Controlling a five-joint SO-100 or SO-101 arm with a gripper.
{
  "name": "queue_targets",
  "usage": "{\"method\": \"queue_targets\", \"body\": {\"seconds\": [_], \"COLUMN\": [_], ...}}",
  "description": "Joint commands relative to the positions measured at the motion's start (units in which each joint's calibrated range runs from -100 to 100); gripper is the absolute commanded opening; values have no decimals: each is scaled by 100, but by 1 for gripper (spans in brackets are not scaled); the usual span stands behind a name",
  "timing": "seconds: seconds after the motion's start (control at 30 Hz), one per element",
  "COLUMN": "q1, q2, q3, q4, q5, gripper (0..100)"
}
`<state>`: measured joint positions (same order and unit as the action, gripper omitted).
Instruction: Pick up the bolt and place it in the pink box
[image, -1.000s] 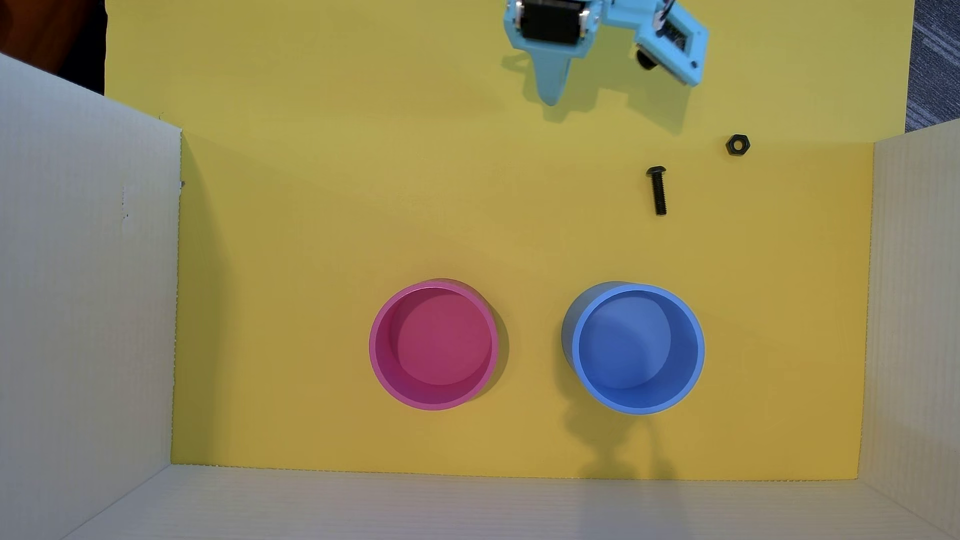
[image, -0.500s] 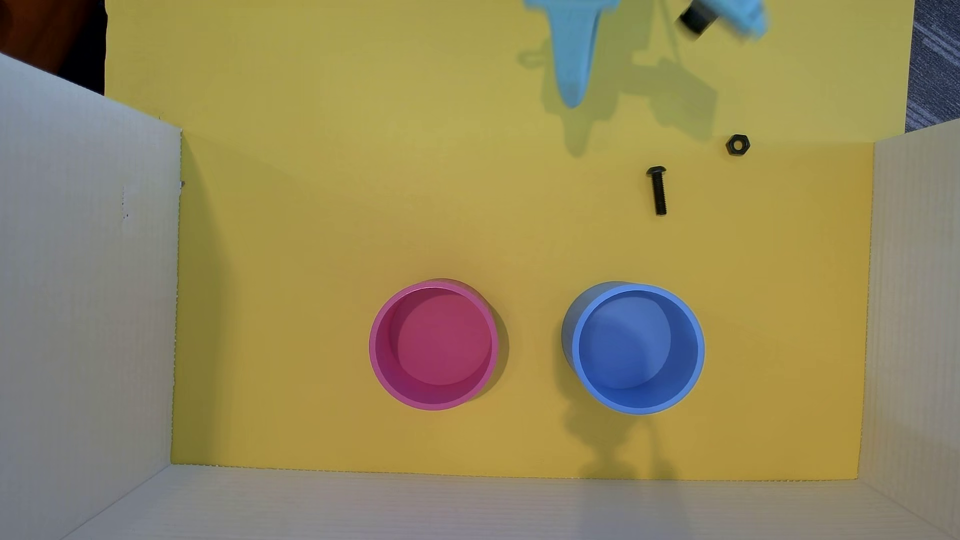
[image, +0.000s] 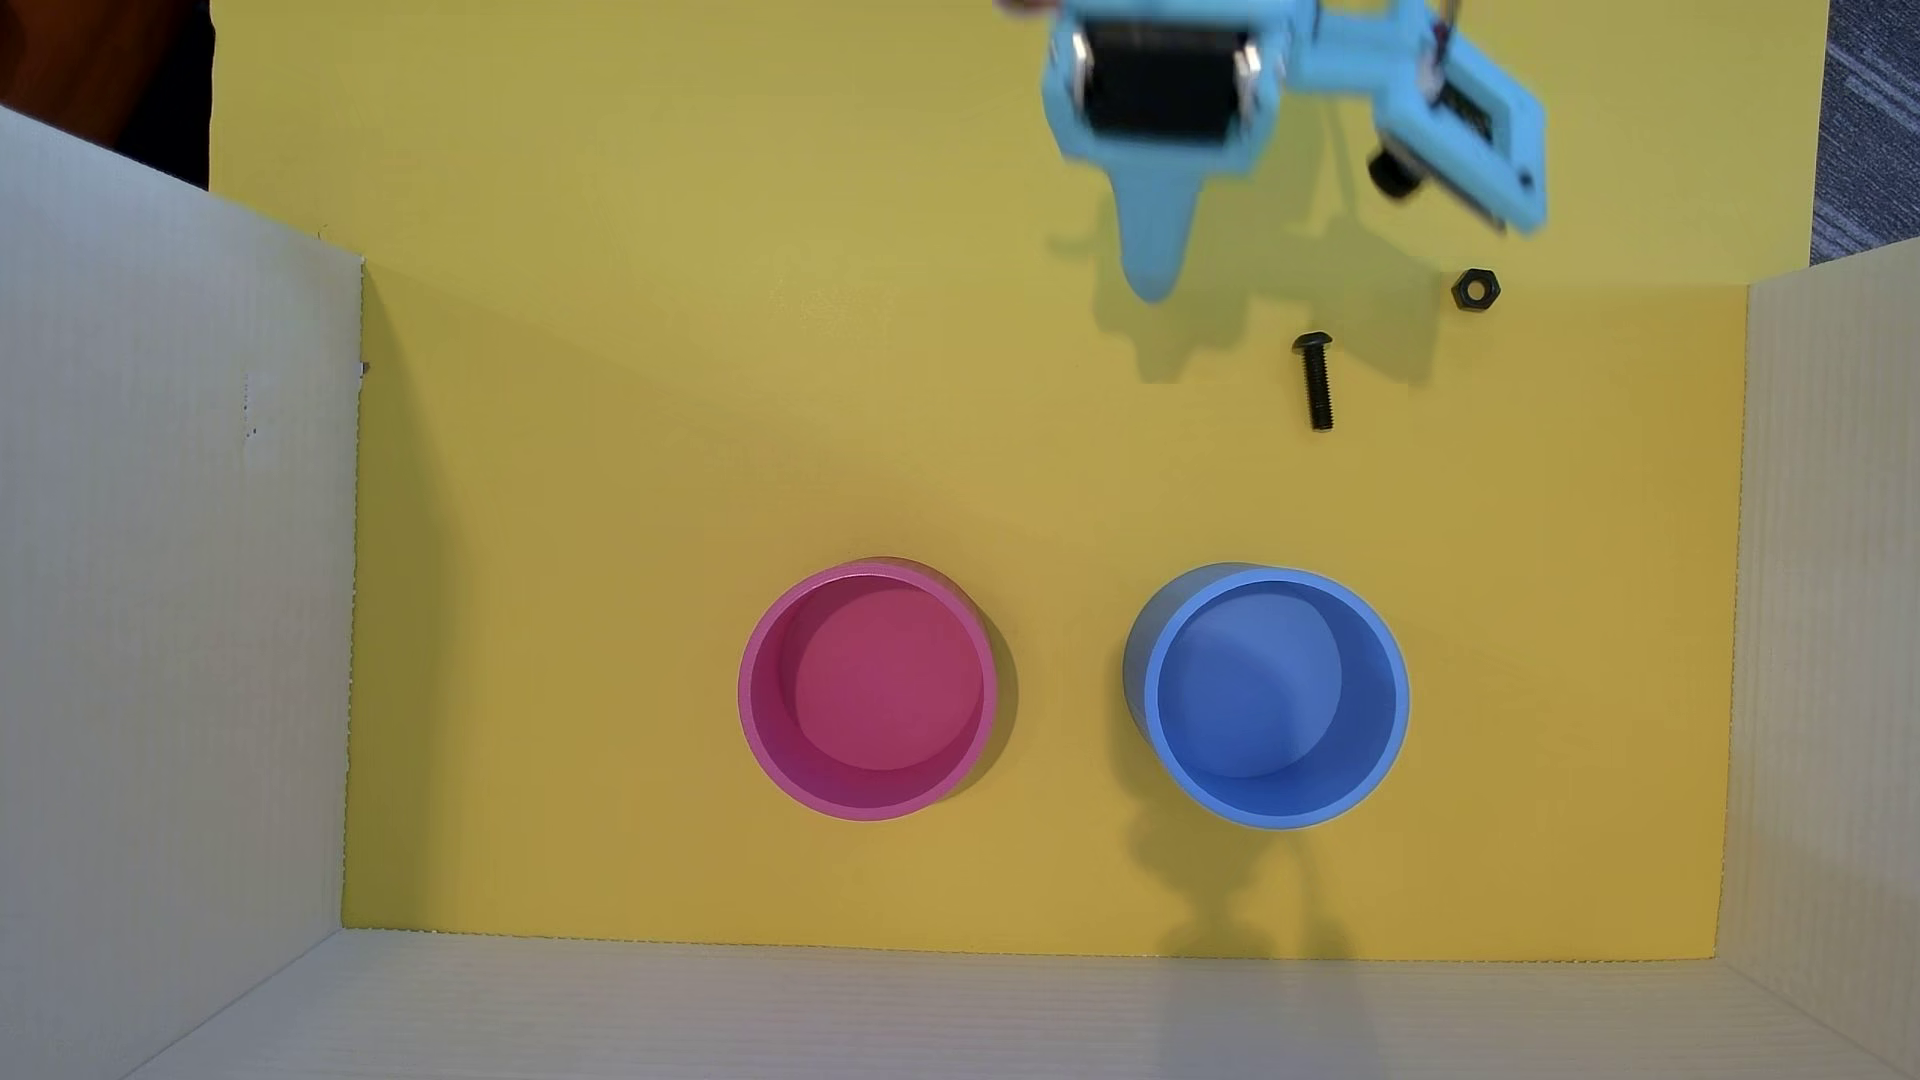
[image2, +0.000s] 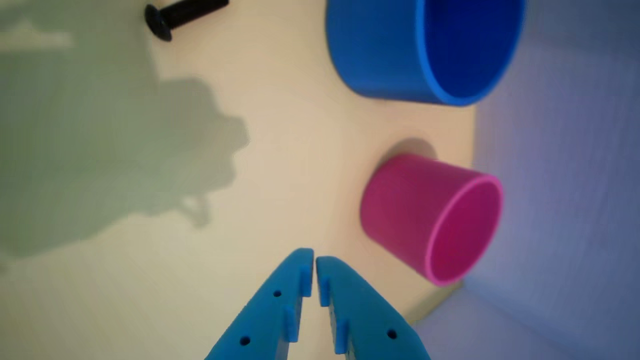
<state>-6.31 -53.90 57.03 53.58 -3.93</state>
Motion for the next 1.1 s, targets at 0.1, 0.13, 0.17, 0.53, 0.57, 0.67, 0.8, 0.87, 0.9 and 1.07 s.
{"method": "queue_targets", "body": {"seconds": [0.1,0.13,0.17,0.53,0.57,0.67,0.8,0.87,0.9,1.07], "q1": [20,13,-24,-480,-480,-488,-561,-628,-731,-1282], "q2": [1930,2040,2132,2402,2469,2890,3715,4026,4169,4346], "q3": [-1275,-1320,-1347,-1637,-1763,-2243,-3066,-3364,-3455,-3554], "q4": [-51,-51,-51,-68,-51,146,687,962,1099,1279], "q5": [-130,-125,-120,1115,1125,1224,1505,1594,1683,1927], "gripper": [2,2,2,2,2,2,2,2,2,2]}}
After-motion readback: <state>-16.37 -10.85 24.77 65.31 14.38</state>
